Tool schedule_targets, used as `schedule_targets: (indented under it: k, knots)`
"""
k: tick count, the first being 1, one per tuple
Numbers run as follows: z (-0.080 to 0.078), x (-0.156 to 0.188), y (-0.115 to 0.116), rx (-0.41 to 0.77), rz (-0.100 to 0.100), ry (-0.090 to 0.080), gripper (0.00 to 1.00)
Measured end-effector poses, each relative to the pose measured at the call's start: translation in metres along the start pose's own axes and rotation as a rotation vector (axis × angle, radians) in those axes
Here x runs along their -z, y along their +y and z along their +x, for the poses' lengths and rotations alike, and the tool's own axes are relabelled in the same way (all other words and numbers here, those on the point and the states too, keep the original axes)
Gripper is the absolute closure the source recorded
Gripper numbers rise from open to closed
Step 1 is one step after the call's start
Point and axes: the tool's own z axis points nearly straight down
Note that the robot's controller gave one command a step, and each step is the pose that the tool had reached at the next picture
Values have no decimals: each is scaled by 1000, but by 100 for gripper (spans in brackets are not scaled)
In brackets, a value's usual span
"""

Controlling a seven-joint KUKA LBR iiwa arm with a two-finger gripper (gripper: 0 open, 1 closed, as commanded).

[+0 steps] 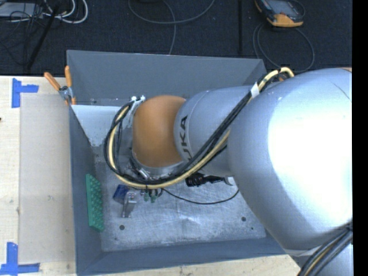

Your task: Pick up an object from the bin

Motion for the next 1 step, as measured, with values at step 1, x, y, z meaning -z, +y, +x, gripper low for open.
schedule_targets:
  k: [1]
  knots:
    - [0, 4, 0, -4, -1, 1, 100]
